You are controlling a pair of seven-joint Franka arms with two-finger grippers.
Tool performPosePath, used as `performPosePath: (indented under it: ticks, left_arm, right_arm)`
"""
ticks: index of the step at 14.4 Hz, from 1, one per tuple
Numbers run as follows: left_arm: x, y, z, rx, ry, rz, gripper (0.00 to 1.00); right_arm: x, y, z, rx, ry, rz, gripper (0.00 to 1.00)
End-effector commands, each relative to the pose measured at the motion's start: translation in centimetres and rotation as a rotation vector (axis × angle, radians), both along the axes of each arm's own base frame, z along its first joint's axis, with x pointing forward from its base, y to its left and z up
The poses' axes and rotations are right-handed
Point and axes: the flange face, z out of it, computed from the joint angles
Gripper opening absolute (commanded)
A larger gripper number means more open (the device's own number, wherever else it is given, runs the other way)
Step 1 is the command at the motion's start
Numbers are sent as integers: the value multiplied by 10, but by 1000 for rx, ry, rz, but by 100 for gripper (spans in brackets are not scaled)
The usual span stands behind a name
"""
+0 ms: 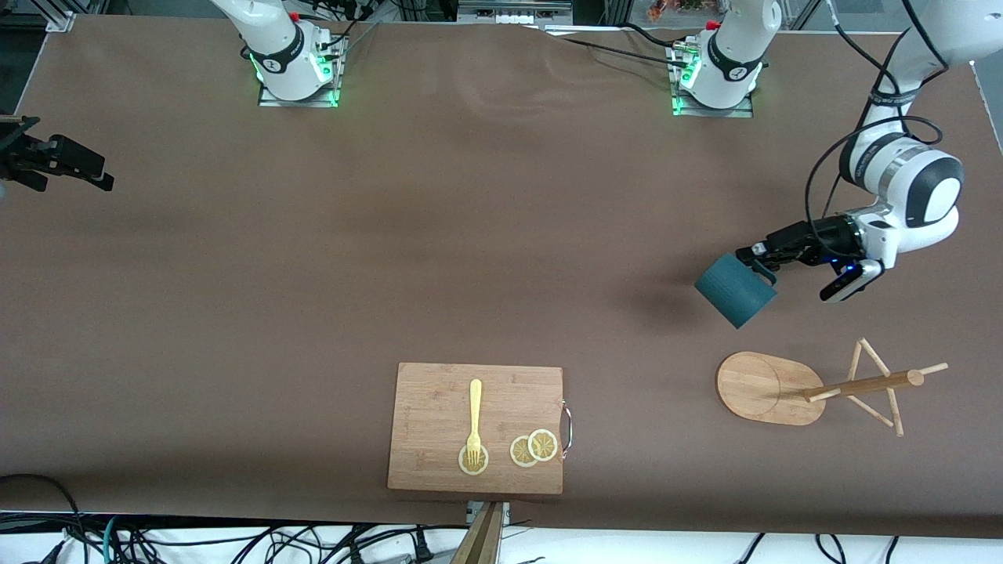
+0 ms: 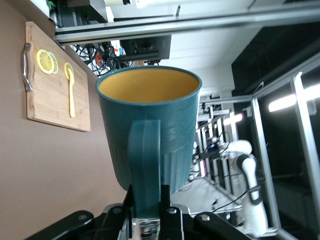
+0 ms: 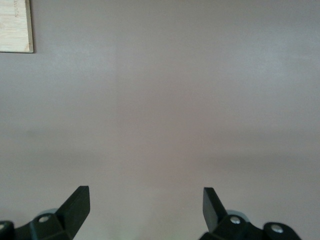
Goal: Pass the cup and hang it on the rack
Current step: 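Lift the mug by its handle with the left gripper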
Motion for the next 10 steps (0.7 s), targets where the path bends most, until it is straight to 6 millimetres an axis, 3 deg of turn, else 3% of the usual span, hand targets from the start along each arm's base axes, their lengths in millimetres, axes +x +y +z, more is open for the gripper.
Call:
performPosePath:
  ticks: [1,4,10]
  left_arm:
    - [8,25,19,-62,65,24,0]
    - [10,47,11,-107,88,51,0]
    - [7,68,-14,-263,127,134,0]
  right_arm:
    - [2,0,10,10,-17,-7,100]
    - [1,1,11,10,-14,-6,100]
    - [1,1,9,12,-8,-9,100]
